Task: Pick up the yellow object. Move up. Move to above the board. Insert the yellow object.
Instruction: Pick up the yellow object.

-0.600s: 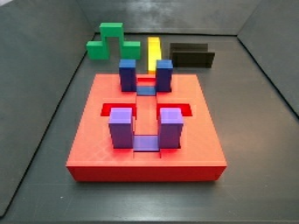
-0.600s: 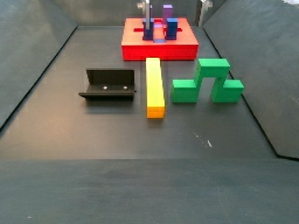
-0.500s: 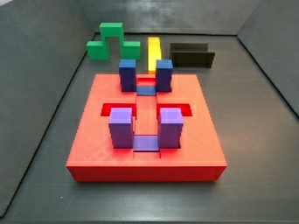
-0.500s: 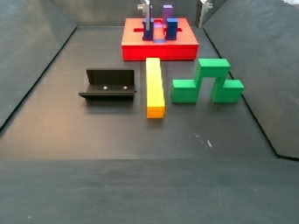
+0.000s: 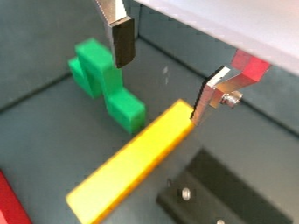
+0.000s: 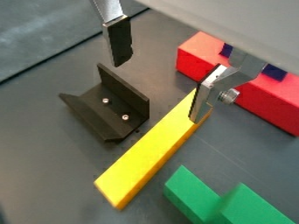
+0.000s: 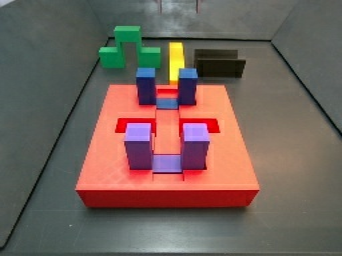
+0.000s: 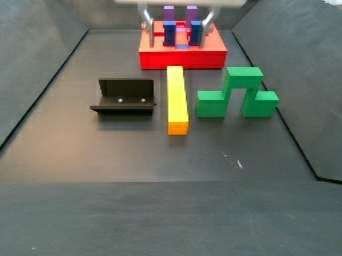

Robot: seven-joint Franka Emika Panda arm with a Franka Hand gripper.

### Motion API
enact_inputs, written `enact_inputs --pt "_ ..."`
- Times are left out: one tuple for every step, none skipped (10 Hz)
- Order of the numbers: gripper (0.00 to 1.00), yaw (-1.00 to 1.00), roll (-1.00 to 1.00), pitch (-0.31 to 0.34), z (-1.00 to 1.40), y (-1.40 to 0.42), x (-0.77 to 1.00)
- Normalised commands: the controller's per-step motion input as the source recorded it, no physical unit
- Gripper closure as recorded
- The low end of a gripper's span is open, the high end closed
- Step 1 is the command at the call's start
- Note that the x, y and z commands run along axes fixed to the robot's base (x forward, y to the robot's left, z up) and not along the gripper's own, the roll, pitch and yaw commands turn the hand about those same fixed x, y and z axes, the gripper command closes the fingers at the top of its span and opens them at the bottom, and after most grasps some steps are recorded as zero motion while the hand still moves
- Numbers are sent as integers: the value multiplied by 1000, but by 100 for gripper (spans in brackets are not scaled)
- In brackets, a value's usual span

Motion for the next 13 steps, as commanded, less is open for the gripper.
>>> enact_inputs --pt "0 0 0 -140 -734 -169 211" --pt "0 0 0 -127 -720 -166 103" --pt "0 0 20 -101 -671 -143 63" --pt "0 3 53 -74 -654 -143 63" --pt "0 34 119 -29 -603 -120 0" --pt "0 17 129 0 -506 0 0" --pt "0 0 99 0 -394 91 0" --pt "0 0 97 0 -357 69 -23" --pt "0 0 136 0 -386 0 -31" --pt "0 0 93 0 -260 0 -40" --pt "0 0 31 0 -197 0 -54" --pt "0 0 46 0 -197 0 -126" --pt "0 -26 60 0 -134 0 -131"
